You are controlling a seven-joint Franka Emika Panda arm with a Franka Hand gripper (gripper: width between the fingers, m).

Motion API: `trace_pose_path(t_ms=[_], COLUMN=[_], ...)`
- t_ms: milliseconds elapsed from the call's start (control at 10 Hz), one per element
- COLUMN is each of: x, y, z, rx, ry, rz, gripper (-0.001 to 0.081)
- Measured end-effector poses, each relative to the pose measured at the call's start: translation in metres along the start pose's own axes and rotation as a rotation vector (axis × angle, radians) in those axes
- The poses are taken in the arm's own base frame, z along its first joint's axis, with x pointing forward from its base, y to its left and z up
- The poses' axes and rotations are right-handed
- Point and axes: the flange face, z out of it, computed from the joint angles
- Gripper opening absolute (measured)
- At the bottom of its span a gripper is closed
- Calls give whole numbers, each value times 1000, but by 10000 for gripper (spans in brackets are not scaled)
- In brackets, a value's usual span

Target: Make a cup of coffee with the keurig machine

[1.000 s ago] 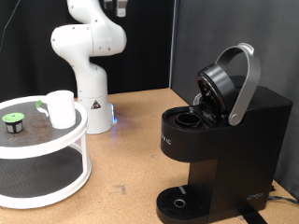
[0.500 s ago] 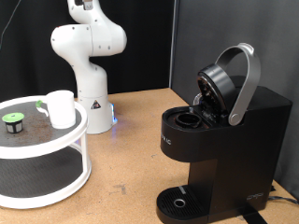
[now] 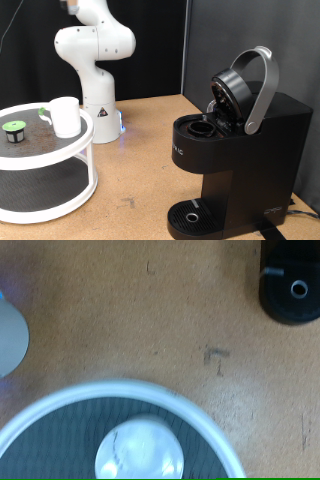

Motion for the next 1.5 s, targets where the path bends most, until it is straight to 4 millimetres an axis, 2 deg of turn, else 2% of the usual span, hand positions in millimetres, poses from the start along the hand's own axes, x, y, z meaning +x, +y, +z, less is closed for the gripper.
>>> trace_pose_path(t_ms=[400, 600, 800, 1000, 1200, 1300, 1500], x=[-63, -87, -91, -95, -104, -101, -104], y=[27, 36, 38, 40, 51, 58, 58], z=[4, 9, 11, 17, 35, 44, 43], rx=[-11, -2, 7, 25, 37, 43, 28], ry=[-31, -33, -27, -18, -32, -43, -24], rz=[31, 24, 11, -221, -455, -540, -511], gripper=[803, 803, 803, 803, 803, 803, 803])
